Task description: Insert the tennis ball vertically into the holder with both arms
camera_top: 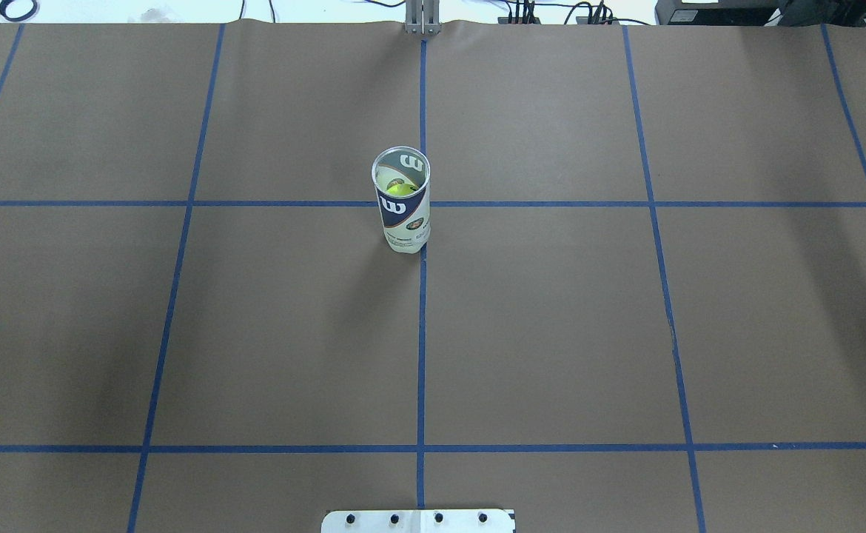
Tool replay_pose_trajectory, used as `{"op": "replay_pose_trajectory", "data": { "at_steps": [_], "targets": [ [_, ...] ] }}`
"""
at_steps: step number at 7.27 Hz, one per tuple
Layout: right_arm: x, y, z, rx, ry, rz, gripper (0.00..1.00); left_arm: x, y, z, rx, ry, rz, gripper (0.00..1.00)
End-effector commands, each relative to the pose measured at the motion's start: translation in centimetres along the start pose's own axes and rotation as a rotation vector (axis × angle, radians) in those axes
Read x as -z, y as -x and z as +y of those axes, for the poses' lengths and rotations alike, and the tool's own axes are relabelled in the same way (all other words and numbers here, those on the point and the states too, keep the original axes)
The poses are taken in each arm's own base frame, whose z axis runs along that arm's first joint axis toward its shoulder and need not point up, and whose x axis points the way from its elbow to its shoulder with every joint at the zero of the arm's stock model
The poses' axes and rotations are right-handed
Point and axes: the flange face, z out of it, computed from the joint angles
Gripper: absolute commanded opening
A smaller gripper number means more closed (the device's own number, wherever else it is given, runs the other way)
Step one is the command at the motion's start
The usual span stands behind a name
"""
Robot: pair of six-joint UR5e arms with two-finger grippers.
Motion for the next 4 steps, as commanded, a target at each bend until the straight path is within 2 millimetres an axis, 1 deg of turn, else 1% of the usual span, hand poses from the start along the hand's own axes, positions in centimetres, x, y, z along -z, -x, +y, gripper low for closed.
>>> {"op": "replay_pose_trajectory", "data": {
  "at_steps": [1, 3, 4],
  "targets": [
    [0.1, -1.6, 2.0, -0.039, -0.004, -0.067, 0.99, 0.1, -0.1, 0.0, -0.002, -0.002, 0.001, 0.99],
    [-0.2, -2.2, 3.0, -0.051, 0.001, -0.075, 0.99, 0.2, -0.2, 0.0, -0.003, -0.005, 0.001, 0.99],
    [-0.4, -2.4, 4.0, -0.055, 0.004, -0.075, 0.99, 0.2, -0.2, 0.0, -0.003, -0.005, 0.001, 0.99]
  ]
}}
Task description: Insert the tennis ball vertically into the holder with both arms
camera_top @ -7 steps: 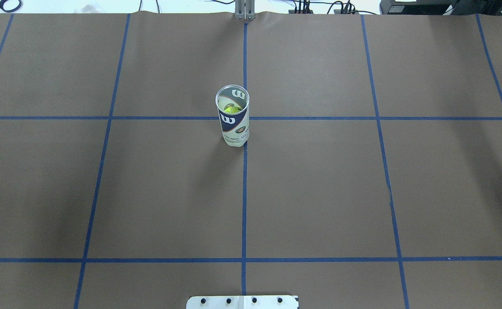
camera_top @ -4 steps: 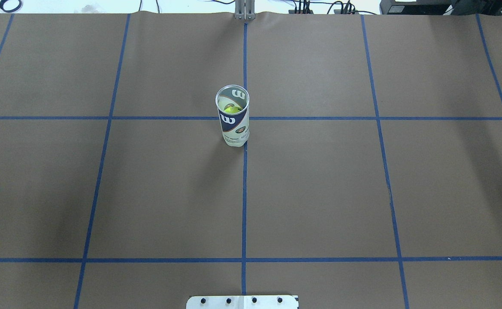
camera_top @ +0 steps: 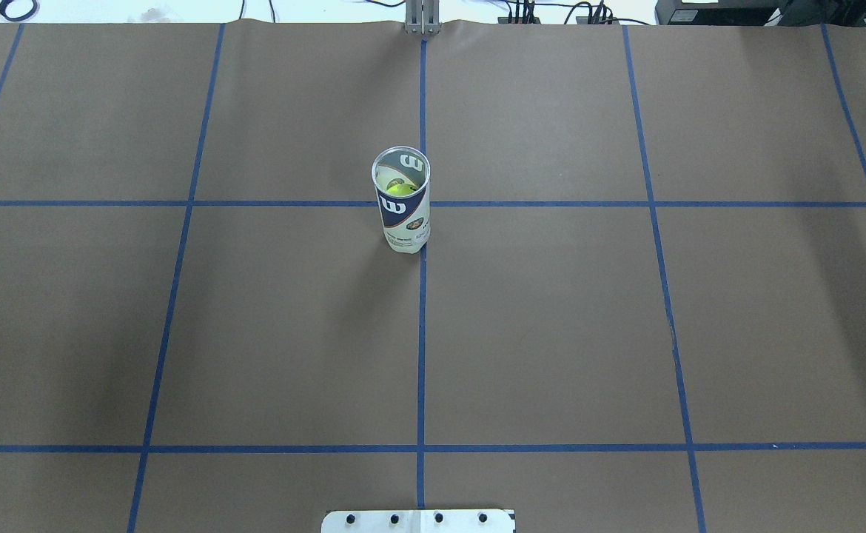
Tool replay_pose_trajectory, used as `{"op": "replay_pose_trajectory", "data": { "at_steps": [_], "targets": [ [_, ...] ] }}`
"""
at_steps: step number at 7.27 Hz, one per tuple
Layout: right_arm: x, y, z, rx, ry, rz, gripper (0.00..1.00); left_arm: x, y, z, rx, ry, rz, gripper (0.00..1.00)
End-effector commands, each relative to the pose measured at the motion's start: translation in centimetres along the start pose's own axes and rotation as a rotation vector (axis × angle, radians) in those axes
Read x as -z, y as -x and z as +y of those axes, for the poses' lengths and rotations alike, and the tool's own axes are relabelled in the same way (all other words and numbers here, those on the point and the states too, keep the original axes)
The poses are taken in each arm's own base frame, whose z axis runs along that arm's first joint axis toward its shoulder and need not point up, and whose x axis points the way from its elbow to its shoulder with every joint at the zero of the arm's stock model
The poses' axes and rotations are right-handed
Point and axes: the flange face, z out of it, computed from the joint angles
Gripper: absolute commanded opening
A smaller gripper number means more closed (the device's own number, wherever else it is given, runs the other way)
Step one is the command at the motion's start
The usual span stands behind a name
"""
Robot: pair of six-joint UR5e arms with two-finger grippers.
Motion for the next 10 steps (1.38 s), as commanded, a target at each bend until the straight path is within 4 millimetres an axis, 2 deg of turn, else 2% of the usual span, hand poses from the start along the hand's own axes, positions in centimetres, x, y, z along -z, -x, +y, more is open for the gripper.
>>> {"op": "replay_pose_trajectory", "data": {
  "at_steps": [1, 10],
  "targets": [
    [0.04, -0.16, 1.62, -0.003, -0.002, -0.003, 0.99, 0.06, -0.01, 0.00, 0.000, -0.001, 0.000, 0.99],
    [0.81, 0.67, 1.44, 0.009, -0.017, -0.003, 0.99, -0.05, 0.08, 0.01, 0.002, 0.001, 0.002, 0.99]
  ]
}}
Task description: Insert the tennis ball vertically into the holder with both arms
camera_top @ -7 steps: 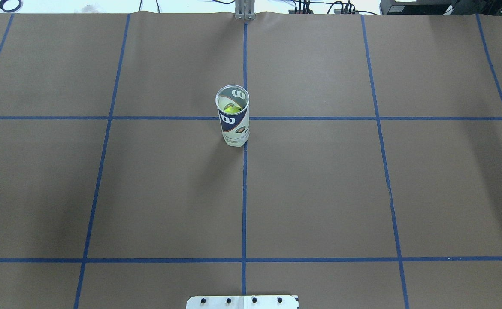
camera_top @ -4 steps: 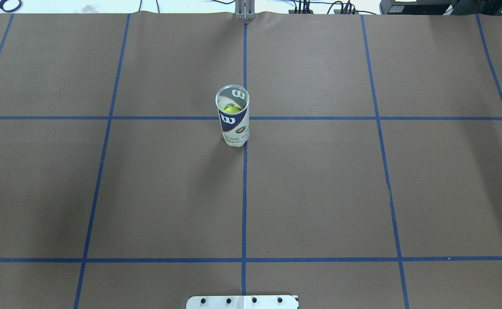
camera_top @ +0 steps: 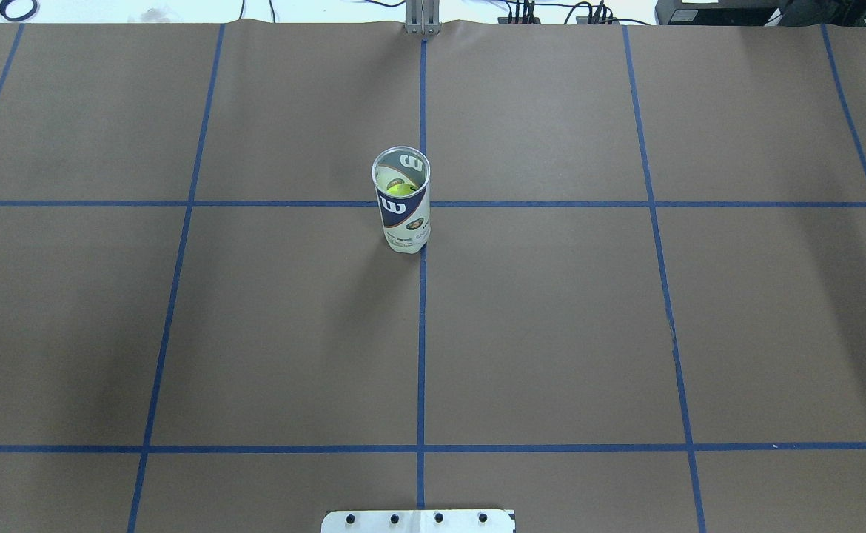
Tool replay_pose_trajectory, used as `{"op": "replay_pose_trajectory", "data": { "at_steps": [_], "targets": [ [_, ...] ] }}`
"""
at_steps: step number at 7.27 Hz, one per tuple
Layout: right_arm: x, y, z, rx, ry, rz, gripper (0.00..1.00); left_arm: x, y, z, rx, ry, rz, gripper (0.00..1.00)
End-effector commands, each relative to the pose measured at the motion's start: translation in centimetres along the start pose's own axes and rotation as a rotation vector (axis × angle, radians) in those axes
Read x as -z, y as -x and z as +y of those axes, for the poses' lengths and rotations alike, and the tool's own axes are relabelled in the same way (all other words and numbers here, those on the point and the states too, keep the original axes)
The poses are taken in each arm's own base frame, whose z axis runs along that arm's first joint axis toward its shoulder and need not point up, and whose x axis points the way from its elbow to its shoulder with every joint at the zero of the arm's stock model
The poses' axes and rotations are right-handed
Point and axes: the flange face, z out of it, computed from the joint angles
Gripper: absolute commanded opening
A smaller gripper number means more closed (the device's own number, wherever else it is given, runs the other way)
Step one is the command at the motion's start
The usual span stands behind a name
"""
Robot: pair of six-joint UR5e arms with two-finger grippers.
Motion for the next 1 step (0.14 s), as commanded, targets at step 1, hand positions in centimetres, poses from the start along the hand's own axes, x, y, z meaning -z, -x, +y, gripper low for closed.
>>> {"op": "replay_pose_trajectory", "data": {
  "at_steps": [1],
  "targets": [
    [0.18, 0.20, -0.14, 0.003, -0.004, -0.001, 0.99, -0.16, 0.00, -0.06, 0.001, 0.003, 0.000, 0.99]
  ]
}}
